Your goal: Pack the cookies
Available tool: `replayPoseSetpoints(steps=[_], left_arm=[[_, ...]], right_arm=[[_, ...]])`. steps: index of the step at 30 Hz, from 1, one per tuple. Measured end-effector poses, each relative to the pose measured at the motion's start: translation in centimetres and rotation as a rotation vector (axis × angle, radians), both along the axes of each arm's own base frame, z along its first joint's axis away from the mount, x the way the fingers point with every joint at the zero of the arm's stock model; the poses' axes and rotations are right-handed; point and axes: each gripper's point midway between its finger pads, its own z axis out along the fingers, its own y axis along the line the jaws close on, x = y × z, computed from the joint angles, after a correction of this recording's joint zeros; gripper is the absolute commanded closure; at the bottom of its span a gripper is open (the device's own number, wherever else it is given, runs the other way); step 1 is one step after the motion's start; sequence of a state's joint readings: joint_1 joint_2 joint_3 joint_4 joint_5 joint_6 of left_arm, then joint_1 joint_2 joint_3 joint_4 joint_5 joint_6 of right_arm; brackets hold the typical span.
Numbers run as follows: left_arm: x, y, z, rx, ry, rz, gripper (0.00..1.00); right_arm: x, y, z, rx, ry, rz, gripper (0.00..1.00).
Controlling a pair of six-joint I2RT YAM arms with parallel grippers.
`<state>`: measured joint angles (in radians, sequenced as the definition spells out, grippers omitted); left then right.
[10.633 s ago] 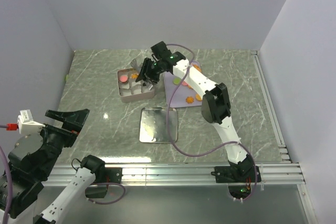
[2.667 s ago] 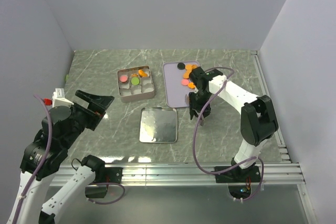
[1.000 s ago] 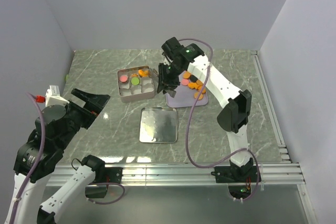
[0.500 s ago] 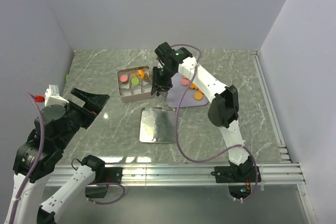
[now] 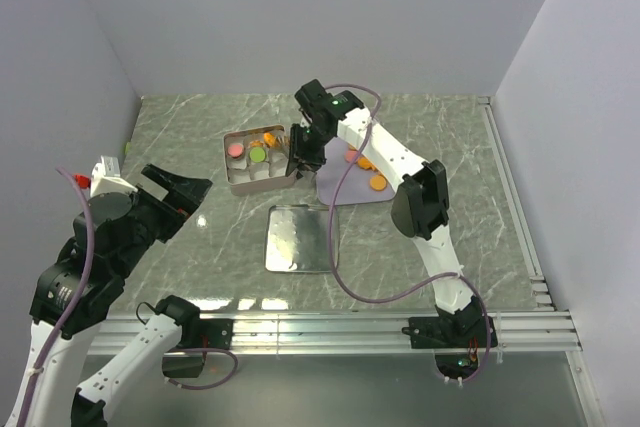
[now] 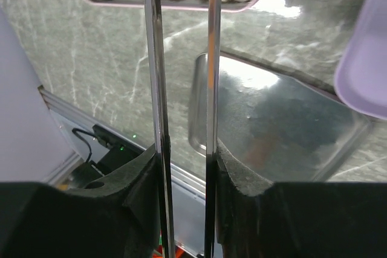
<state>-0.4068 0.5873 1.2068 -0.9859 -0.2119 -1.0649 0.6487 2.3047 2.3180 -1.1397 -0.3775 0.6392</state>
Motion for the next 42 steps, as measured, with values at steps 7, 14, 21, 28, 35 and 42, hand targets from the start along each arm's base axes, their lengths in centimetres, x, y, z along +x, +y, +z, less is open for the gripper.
replayPoseSetpoints(steps=[7,14,21,28,35,42], left_arm=[[0.1,0.1,-0.1,0.017,0.0,0.001,0.01],[0.7,-0.1,-0.6,0.041,0.022,-0.006,0.0],[0.7,-0.1,-0.6,0.043,0.022,-0.006,0.01],[0.5,0.0,-0.5,0.04,0.015,-0.006,0.01],[-0.3,0.3,0.1,0.02,-0.015,-0.005,0.01],[-1.0,0.4,-0.7,-0.003,-0.013,-0.004,0.01]], right_arm=[[0.7,-0.9,-0.4,-0.014,0.002,-0.023,0.59],[0.7,-1.0,-0.7,-0.018,0.008,-0.024,0.57],[0.4,-1.2,-1.3,-0.029,0.022,-0.023,0.55],[0.5,-1.2,-1.4,-0.03,0.02,-0.024,0.55],[0.4,-3.2,0.1,-0.049,-0.015,-0.043,0.55],[-0.9,-11.6,1.3,-0.142,-0.034,-0.133,0.55]])
